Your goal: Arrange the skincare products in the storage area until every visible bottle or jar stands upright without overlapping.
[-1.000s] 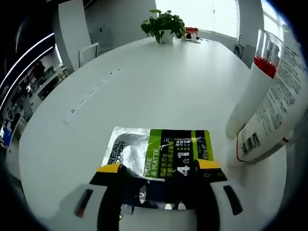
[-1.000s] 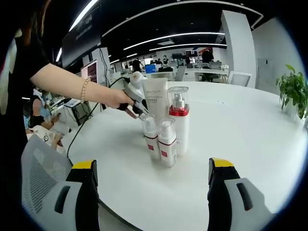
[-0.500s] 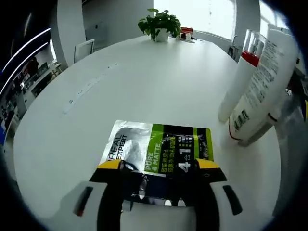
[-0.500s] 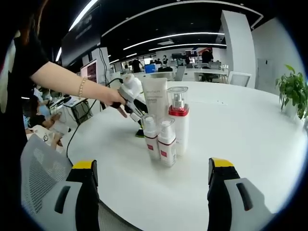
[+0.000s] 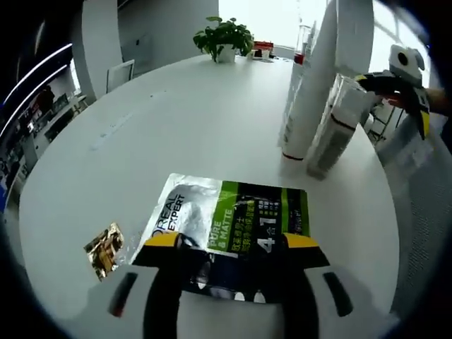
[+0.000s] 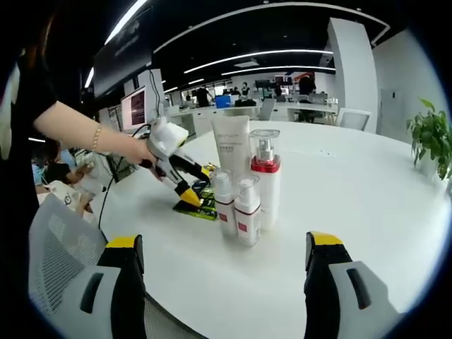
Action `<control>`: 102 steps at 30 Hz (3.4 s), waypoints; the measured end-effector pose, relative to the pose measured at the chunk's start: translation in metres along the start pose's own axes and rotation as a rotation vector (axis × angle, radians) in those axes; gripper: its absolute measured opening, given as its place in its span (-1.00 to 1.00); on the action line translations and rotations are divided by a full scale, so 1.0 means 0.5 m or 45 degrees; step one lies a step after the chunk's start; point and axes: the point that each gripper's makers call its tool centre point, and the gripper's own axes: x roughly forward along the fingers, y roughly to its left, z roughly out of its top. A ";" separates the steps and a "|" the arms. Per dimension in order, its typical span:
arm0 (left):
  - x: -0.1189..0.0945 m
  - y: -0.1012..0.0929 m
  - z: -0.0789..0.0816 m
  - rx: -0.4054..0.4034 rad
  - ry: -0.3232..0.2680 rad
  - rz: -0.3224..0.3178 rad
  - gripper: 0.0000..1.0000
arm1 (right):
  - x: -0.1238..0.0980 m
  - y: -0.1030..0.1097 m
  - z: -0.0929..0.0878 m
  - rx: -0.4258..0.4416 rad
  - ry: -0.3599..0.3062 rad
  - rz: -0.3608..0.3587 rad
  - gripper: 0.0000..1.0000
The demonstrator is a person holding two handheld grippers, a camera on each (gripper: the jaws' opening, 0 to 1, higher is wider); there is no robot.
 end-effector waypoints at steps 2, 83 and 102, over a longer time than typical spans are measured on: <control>-0.008 -0.016 -0.010 0.009 -0.006 -0.009 0.02 | 0.000 0.000 0.001 -0.003 -0.004 0.000 0.89; -0.048 -0.144 -0.062 -0.934 0.025 0.858 0.49 | -0.002 0.065 0.007 -0.094 0.000 0.171 0.73; -0.047 -0.145 -0.058 -0.954 -0.018 0.888 0.28 | -0.007 0.063 0.011 -0.109 -0.012 0.161 0.70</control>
